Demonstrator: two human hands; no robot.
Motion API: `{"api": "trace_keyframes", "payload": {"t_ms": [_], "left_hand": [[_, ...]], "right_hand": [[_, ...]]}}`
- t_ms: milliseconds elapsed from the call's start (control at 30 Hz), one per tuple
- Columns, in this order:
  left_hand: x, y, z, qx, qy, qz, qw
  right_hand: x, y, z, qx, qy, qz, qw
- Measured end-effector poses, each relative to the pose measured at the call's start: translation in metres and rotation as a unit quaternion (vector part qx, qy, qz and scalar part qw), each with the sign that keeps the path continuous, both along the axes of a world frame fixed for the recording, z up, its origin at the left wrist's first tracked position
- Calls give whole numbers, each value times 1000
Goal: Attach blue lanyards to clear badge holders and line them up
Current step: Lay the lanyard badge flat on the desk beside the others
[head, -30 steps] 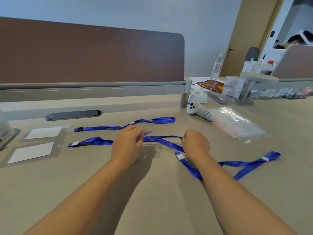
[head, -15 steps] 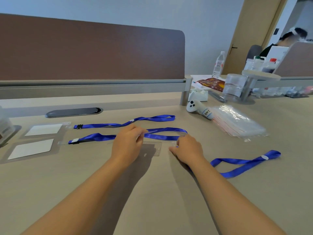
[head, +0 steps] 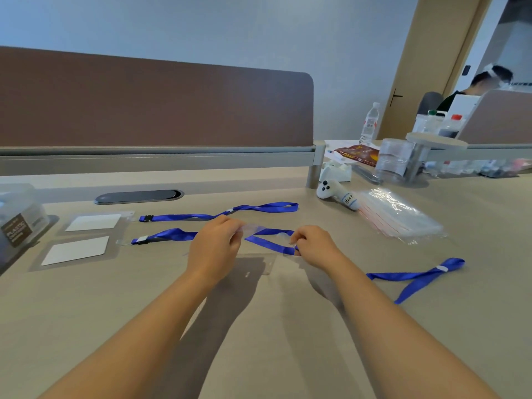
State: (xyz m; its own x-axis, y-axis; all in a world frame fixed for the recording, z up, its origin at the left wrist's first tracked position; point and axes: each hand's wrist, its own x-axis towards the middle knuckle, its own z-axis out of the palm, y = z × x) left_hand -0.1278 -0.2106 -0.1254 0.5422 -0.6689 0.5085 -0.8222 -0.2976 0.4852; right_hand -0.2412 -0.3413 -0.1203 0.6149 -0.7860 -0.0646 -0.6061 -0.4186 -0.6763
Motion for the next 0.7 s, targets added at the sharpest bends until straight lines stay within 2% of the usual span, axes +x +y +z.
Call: {"api": "trace_keyframes", "payload": {"t_ms": [167,267,533,700], "left_hand": [[-1,12,1,0,10,6,1000],[-1,21,0,-3,18,10,1000],[2,40,12,-18,47,27,998],[3,54,19,-23,49,17,998]], "right_hand": [[-2,18,5,110,-64,20,992],[1,33,5,132,-91,49,986],[18,68,11,-2,-149,110,983],[23,85,19,-43,-164,121,978]]}}
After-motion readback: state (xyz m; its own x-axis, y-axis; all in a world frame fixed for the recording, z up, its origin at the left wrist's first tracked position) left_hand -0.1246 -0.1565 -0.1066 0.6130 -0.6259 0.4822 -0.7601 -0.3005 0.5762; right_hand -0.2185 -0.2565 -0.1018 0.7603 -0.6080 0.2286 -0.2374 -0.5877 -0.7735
